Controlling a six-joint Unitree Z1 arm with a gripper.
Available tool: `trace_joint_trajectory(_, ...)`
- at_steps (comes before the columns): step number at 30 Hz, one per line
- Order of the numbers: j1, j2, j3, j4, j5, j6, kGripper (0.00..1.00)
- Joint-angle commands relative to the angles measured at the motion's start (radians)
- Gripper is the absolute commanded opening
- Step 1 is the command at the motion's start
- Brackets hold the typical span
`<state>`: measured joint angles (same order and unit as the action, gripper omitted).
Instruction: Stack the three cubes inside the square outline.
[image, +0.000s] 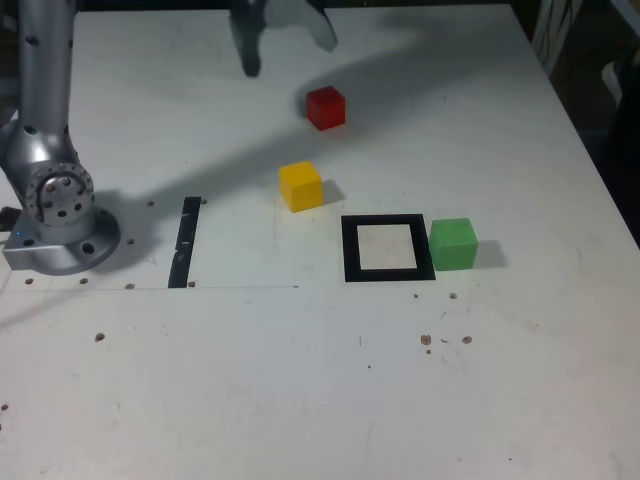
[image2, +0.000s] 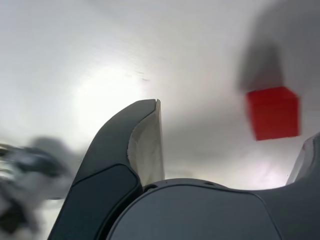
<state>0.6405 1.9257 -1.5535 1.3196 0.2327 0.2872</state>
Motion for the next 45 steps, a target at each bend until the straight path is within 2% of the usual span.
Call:
trace_joint_trajectory(1, 0.004, 0.012, 0.008, -0.031, -0.009, -0.069, 0.96)
trace_joint_trajectory(5, 0.004, 0.054, 0.002, -0.076, -0.036, -0.159, 0.93)
trace_joint_trajectory(11, 0.002, 0.130, -0.011, -0.094, -0.071, -0.193, 0.93)
trace_joint_trajectory(16, -0.001, 0.145, -0.020, -0.089, -0.081, -0.193, 0.92)
trace_joint_trajectory(24, -0.014, 0.187, -0.047, -0.098, -0.110, -0.192, 0.84)
trace_joint_trajectory(35, -0.016, 0.232, -0.082, -0.103, -0.117, -0.192, 0.76)
trace_joint_trajectory(38, -0.016, 0.233, -0.082, -0.109, -0.115, -0.191, 0.69)
trace_joint_trajectory(43, -0.018, 0.229, -0.070, -0.137, -0.116, -0.191, 0.46)
trace_joint_trajectory(45, -0.018, 0.227, -0.065, -0.147, -0.117, -0.191, 0.40)
